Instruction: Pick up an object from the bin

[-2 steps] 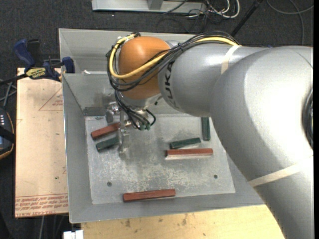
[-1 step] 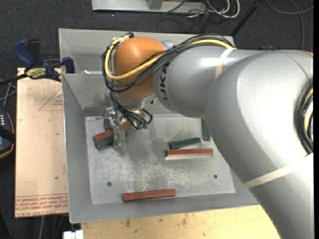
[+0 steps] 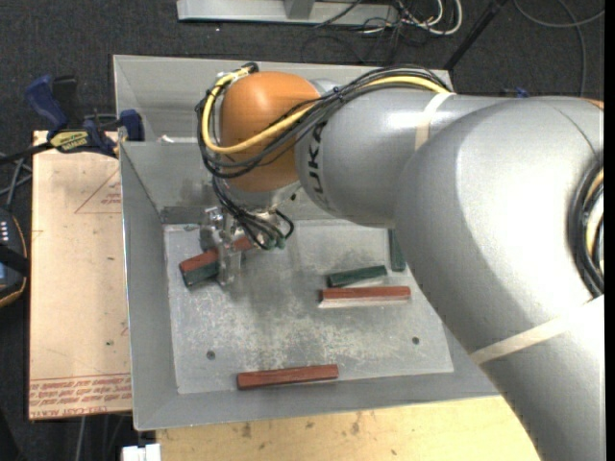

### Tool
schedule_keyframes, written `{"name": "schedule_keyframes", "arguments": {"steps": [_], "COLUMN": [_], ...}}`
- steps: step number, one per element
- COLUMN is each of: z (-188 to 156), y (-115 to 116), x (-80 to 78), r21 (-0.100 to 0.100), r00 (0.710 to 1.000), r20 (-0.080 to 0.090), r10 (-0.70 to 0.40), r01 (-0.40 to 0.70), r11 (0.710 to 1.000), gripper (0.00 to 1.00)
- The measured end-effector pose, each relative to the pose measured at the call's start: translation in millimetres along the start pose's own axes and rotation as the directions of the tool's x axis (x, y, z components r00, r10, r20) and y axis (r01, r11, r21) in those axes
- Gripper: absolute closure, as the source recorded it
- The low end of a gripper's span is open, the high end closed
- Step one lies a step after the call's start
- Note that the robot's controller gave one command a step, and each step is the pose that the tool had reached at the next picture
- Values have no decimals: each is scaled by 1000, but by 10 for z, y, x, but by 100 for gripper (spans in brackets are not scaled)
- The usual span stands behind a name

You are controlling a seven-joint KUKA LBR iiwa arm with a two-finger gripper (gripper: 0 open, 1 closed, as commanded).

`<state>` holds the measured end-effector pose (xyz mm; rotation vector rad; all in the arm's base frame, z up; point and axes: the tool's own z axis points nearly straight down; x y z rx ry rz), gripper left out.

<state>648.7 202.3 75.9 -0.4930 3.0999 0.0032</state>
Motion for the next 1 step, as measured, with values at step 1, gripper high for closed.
{"name": "schedule_keyframes", "arguments": {"steps": [1], "z": [-1908], "y": [-326], "x": [239], "r21": [2], "r00": [1000], "r20": [9], "r10": [4], "r01": [-4], "r11": [1000], "gripper": [100]}}
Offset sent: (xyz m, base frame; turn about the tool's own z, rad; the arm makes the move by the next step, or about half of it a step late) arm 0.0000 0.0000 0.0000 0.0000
